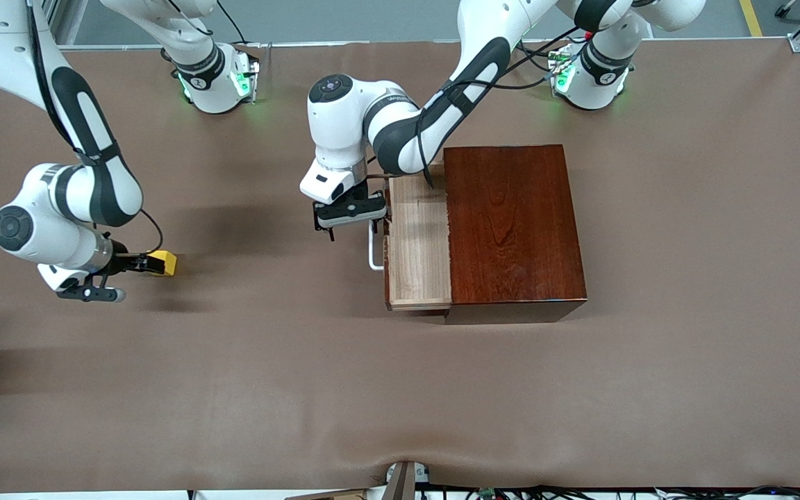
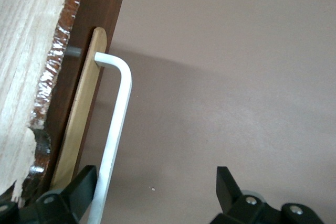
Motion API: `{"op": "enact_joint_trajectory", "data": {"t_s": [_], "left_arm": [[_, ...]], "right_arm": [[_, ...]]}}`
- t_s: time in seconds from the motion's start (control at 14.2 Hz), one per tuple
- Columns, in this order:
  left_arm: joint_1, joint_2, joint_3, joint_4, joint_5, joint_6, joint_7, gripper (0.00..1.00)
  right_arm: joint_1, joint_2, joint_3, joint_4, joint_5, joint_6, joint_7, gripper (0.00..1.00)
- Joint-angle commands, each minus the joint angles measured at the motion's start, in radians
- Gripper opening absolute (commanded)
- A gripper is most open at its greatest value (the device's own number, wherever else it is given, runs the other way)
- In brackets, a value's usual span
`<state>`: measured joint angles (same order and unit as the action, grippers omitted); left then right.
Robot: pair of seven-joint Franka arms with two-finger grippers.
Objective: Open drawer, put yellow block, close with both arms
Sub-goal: 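Grasp the yellow cube with the right gripper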
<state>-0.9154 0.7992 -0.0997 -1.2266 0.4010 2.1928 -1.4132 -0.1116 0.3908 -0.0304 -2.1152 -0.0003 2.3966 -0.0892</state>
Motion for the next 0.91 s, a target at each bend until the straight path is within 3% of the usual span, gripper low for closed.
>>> {"op": "enact_joint_trajectory", "data": {"t_s": [0.0,0.14,0.28,0.49,0.63,0.7,0.84], "left_arm": [[0.001,-0.008,-0.006,0.035,0.001,-0.038,-0.007,1.0],[0.001,-0.008,-0.005,0.035,0.007,-0.056,-0.007,1.0],[0.0,-0.006,-0.005,0.033,0.013,-0.056,-0.007,1.0],[0.006,-0.038,-0.008,0.033,0.003,-0.105,0.014,1.0],[0.026,-0.081,-0.006,0.033,-0.028,-0.131,0.036,1.0],[0.05,-0.109,-0.006,0.033,-0.057,-0.139,0.055,1.0],[0.102,-0.173,-0.006,0.023,-0.114,-0.194,0.115,1.0]], "right_arm": [[0.0,0.003,0.001,-0.037,0.008,0.038,-0.029,0.95],[-0.007,0.02,0.001,-0.04,0.008,0.053,-0.029,0.9],[-0.002,0.023,0.001,-0.051,0.017,0.055,-0.029,0.78],[-0.002,0.022,0.001,-0.049,0.017,0.053,-0.029,0.44],[0.0,0.022,0.001,-0.049,0.017,0.049,-0.027,0.06],[0.0,0.017,0.001,-0.048,0.017,0.039,-0.027,0.0],[0.006,-0.009,0.004,-0.028,0.017,-0.029,-0.02,0.0]]}}
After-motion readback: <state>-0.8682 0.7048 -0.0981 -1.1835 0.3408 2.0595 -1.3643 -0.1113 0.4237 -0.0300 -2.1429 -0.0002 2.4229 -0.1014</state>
